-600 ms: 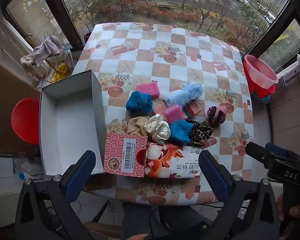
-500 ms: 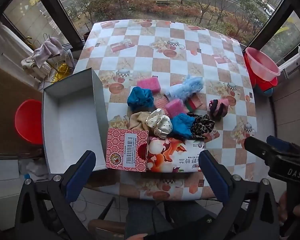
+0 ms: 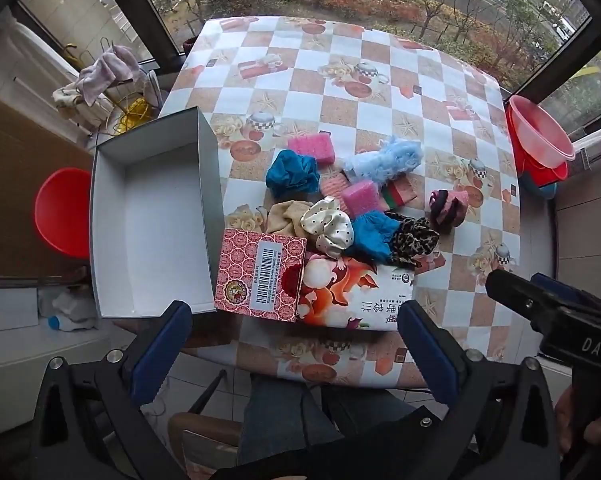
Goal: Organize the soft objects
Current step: 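Move both tools toward the pile of soft items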
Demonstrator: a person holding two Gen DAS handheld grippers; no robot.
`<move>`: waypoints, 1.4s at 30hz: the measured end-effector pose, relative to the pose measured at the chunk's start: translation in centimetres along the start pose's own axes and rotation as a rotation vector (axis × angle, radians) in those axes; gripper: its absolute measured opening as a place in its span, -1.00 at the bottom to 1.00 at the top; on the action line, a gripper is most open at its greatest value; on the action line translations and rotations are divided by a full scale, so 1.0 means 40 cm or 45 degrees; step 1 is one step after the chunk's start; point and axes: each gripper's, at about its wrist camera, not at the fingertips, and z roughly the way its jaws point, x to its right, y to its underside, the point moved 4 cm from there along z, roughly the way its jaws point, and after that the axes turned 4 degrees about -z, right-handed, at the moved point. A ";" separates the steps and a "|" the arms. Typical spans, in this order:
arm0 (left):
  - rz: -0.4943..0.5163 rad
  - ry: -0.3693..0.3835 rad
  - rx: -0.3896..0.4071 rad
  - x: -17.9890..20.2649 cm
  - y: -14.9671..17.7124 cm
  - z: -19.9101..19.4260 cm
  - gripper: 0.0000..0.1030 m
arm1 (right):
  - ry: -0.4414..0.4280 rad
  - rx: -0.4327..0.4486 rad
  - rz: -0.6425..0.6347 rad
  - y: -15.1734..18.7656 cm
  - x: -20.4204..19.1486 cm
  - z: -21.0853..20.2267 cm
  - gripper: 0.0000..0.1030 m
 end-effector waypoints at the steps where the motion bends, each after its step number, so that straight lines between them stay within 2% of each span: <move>1: -0.006 0.000 -0.002 -0.002 0.009 0.000 0.99 | -0.006 -0.006 0.004 0.000 0.003 0.002 1.00; 3: -0.030 -0.018 -0.058 0.020 -0.026 -0.022 0.99 | -0.015 -0.013 0.014 0.000 0.010 0.005 1.00; 8: -0.058 -0.006 -0.089 0.040 -0.045 -0.048 0.99 | -0.030 -0.015 0.033 -0.005 0.029 0.008 1.00; 19: -0.074 -0.054 -0.111 0.031 -0.060 -0.021 0.99 | -0.050 -0.022 0.081 -0.005 0.064 0.031 1.00; 25: -0.082 -0.038 -0.148 0.033 -0.100 0.013 0.99 | -0.027 -0.026 0.143 -0.020 0.101 0.044 1.00; 34: 0.006 -0.008 -0.201 0.057 -0.163 0.075 0.99 | 0.025 -0.053 0.245 -0.031 0.130 0.077 1.00; 42: 0.090 -0.002 -0.275 0.041 -0.214 0.146 0.99 | 0.061 -0.087 0.358 -0.043 0.134 0.129 1.00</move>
